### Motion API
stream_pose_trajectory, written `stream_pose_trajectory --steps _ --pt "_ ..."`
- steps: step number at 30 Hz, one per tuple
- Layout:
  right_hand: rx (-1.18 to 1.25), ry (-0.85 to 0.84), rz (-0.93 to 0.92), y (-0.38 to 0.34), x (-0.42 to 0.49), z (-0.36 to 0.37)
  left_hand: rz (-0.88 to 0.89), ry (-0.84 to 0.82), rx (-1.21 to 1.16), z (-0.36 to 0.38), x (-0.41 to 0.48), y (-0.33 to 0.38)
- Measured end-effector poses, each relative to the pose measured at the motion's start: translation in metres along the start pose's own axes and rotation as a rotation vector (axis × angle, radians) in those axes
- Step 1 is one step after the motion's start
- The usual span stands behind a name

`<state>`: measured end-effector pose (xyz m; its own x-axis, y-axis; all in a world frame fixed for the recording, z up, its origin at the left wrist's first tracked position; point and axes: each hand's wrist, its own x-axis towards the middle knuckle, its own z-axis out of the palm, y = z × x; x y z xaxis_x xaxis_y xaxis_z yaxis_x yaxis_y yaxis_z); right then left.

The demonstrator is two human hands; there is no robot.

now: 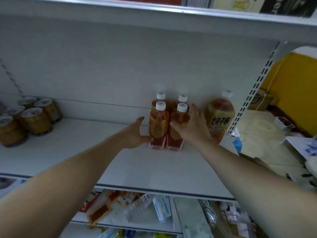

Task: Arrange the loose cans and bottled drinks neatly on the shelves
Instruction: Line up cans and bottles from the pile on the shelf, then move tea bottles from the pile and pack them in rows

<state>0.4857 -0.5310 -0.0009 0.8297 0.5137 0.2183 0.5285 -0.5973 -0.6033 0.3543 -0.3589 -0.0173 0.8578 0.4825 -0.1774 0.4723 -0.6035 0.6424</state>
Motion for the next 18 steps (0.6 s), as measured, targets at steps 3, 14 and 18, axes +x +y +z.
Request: stream_pose_trajectory --steps 3,14,18 --pt "-0.106 -0.014 -0.104 -0.026 0.002 -0.017 0.037 0.036 0.099 -0.028 -0.022 -0.004" --pt "-0.265 -0.258 -0.297 -0.222 -0.045 0.050 -0.036 0.127 0.283 -0.154 -0.161 -0.113" --pt "-0.248 -0.371 -0.375 -0.308 -0.086 0.112 -0.147 0.190 0.374 -0.206 -0.222 -0.188"
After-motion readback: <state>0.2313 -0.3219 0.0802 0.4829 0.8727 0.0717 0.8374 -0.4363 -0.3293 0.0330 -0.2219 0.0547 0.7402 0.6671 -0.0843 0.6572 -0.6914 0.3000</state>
